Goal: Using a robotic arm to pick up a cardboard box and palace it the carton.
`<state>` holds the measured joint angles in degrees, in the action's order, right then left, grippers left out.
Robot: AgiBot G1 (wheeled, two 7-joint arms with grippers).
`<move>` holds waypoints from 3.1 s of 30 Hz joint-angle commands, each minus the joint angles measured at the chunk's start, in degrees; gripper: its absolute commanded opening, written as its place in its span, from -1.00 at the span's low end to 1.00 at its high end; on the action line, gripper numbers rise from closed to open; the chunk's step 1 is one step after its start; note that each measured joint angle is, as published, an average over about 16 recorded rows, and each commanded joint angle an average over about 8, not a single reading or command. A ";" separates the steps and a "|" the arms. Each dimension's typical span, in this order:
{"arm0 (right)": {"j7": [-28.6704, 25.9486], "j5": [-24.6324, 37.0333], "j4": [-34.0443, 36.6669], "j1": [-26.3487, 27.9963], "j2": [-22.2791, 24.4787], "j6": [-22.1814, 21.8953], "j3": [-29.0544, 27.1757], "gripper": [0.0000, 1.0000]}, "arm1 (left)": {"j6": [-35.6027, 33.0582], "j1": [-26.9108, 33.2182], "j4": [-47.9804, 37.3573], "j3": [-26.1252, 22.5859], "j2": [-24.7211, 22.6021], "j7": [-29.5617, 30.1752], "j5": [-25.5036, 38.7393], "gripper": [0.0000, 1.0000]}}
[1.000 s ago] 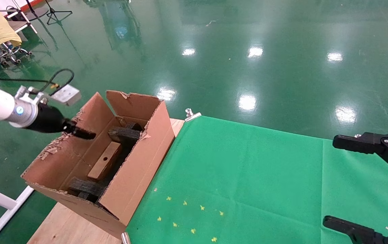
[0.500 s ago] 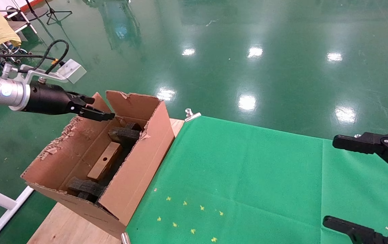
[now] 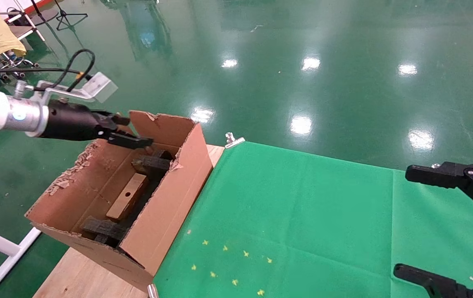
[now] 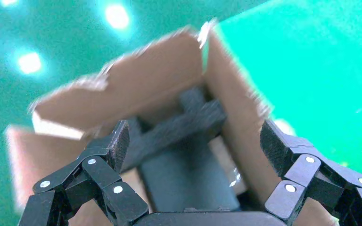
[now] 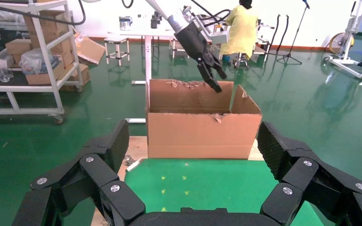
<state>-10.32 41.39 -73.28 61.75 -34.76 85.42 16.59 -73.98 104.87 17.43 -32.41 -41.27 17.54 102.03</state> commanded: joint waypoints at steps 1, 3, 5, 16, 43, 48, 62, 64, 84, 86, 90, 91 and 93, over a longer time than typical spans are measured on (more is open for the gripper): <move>0.01 0.00 0.01 0.01 0.00 0.00 0.01 1.00 | -0.42 -1.54 2.00 0.58 0.22 -0.24 -2.14 1.00; 0.01 -0.01 0.01 0.01 0.00 0.00 0.01 1.00 | -0.86 -3.16 4.10 1.20 0.46 -0.50 -4.39 1.00; 0.01 -0.01 0.01 0.01 0.00 0.00 0.02 1.00 | -1.29 -4.79 6.21 1.81 0.69 -0.75 -6.65 1.00; 0.03 -0.03 0.02 0.02 0.02 -0.01 0.06 1.00 | -3.72 -13.77 17.85 5.21 1.99 -2.16 -19.13 1.00; 0.07 -0.09 0.02 0.04 0.05 -0.05 0.14 1.00 | -9.68 -35.77 46.38 13.54 5.16 -5.61 -49.70 1.00; 0.08 -0.10 0.02 0.04 0.06 -0.05 0.16 1.00 | -10.79 -39.88 51.71 15.10 5.76 -6.25 -55.41 1.00; 0.10 -0.13 0.03 0.03 0.07 -0.09 0.17 1.00 | -12.15 -44.72 57.89 16.97 6.49 -7.01 -62.17 1.00; 0.10 -0.13 0.04 0.03 0.07 -0.09 0.17 1.00 | -12.09 -44.51 57.62 16.89 6.47 -7.00 -61.88 1.00; 0.09 -0.13 0.03 0.03 0.07 -0.08 0.17 1.00 | -11.77 -43.53 56.38 16.49 6.31 -6.84 -60.47 1.00; 0.09 -0.13 0.03 0.03 0.07 -0.08 0.17 1.00 | -11.76 -43.50 56.33 16.48 6.30 -6.83 -60.42 1.00; 0.09 -0.13 0.04 0.03 0.07 -0.07 0.17 1.00 | -11.74 -43.44 56.26 16.46 6.29 -6.81 -60.33 1.00; 0.09 -0.13 0.04 0.03 0.07 -0.07 0.17 1.00 | -11.73 -43.43 56.24 16.46 6.29 -6.81 -60.31 1.00; 0.09 -0.13 0.04 0.03 0.07 -0.07 0.17 1.00 | -11.72 -43.40 56.22 16.45 6.28 -6.80 -60.28 1.00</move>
<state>-10.23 41.26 -73.25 61.78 -34.68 85.35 16.76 -85.70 61.46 73.66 -15.97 -34.99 10.74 41.74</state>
